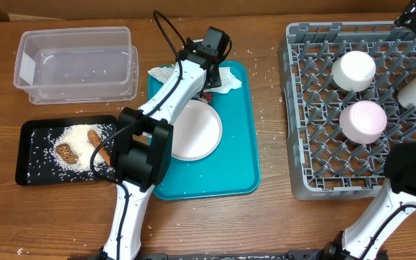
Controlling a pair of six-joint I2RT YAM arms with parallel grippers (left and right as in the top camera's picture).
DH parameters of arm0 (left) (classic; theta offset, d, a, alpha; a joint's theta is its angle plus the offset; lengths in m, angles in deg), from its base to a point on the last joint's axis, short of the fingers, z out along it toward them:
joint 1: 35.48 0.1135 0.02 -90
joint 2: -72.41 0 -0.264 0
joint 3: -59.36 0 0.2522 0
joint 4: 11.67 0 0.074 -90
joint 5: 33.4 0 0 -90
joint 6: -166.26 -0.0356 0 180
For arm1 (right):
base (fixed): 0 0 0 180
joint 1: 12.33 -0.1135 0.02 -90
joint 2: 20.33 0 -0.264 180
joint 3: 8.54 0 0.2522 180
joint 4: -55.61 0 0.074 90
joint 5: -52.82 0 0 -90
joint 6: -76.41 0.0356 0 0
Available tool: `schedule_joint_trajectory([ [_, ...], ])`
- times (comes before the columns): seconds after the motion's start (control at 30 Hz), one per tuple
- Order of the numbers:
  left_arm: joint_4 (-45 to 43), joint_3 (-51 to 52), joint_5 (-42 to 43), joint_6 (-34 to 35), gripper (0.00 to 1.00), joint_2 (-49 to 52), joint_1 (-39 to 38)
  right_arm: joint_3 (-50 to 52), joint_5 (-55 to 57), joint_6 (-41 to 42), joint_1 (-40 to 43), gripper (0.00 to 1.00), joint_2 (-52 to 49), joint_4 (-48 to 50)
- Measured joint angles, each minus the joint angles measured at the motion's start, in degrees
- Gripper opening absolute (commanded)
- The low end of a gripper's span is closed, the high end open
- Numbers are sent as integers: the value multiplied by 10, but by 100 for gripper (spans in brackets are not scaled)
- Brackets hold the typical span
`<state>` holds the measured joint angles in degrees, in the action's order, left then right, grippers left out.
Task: Sort waste into correct bins and load items into the dishwasher
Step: 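Grasp the crumpled white paper with the left gripper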
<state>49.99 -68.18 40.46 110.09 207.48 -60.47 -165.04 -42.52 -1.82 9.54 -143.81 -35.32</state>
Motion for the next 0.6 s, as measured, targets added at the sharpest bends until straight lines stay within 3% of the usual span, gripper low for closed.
schedule_joint_trajectory([
  [0.17,-6,0,0,1,53,0,0,0,0,0,0,100,0,0],
  [0.33,-13,0,0,0,37,0,0,0,0,0,0,100,0,0],
  [0.43,-13,0,0,-1,34,0,0,0,0,0,0,100,0,0],
  [0.57,-12,0,0,-2,4,0,0,0,0,0,0,100,0,0],
  [0.6,-12,0,0,-6,4,0,0,0,0,0,0,100,0,0],
])
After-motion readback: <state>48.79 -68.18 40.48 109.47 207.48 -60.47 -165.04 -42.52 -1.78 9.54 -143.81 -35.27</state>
